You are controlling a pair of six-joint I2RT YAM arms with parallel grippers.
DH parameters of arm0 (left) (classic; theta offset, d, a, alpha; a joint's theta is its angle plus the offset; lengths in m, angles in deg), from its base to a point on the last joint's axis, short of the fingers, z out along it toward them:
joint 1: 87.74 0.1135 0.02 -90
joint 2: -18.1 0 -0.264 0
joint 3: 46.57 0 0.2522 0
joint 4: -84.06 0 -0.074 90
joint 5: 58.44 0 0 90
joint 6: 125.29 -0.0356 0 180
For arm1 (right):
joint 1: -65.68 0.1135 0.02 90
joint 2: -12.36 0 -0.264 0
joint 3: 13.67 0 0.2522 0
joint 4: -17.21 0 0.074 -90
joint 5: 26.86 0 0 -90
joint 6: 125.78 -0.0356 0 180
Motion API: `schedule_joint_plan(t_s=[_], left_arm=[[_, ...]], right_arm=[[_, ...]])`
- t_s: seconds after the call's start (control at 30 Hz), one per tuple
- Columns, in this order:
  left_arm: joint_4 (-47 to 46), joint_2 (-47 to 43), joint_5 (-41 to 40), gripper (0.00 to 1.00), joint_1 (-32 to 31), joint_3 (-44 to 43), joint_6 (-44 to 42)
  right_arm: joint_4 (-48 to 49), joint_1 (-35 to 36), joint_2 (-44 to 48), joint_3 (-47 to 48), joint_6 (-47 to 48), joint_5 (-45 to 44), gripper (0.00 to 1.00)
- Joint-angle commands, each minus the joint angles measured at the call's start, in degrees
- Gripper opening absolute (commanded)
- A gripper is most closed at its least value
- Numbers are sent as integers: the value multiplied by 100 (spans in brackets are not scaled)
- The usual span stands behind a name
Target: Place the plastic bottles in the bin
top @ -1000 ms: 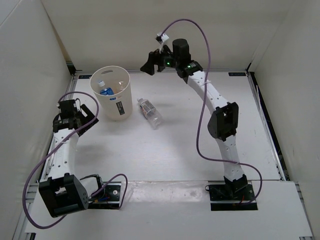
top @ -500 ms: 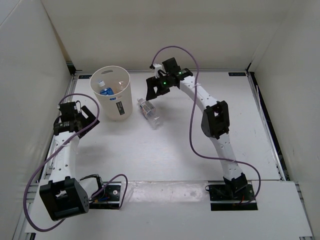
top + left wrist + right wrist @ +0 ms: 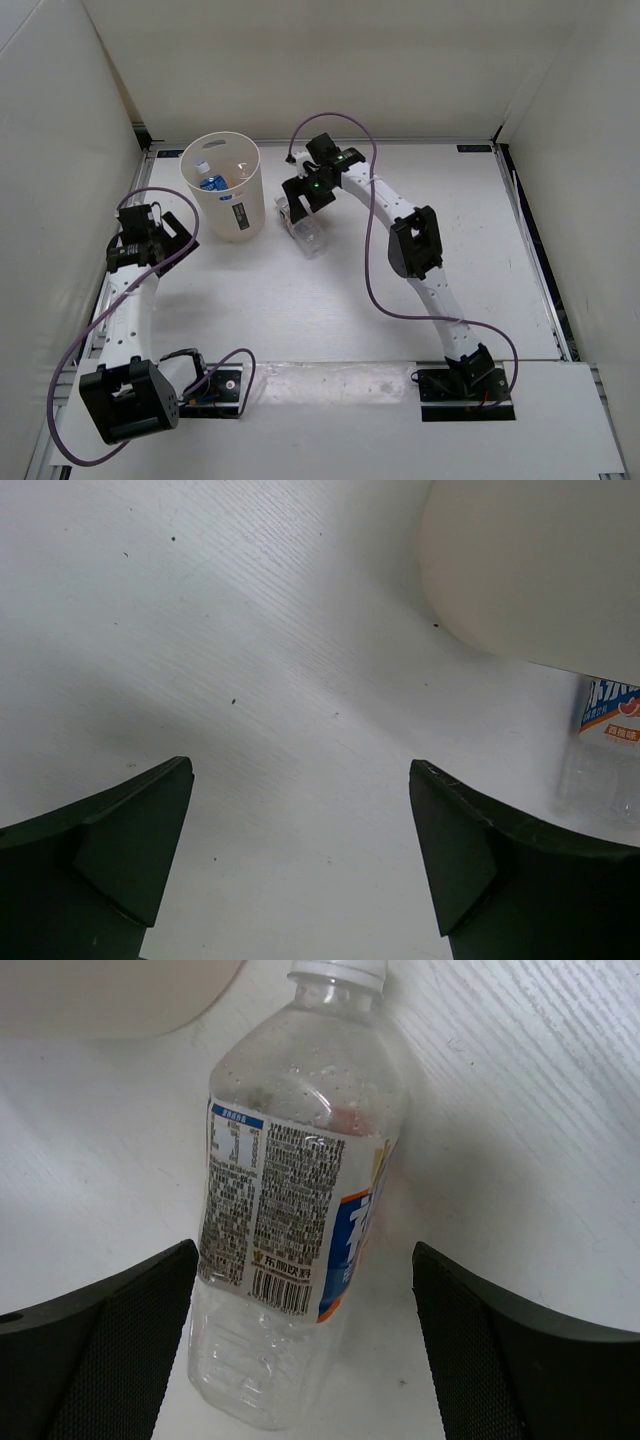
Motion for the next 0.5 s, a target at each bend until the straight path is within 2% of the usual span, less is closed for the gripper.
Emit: schedule_joint_plan(t_s=[0.0, 0.07, 0.47], left_arm=[[37, -151, -30, 100, -11, -1, -64], [45, -142, -56, 100, -11, -1, -46], [63, -98, -92, 100, -3, -28, -64]], right_arm=[[-298, 64, -137, 473, 123, -331, 89], [-438, 99, -199, 578, 167, -437, 89], [-861, 169, -393, 790, 421, -842, 63]])
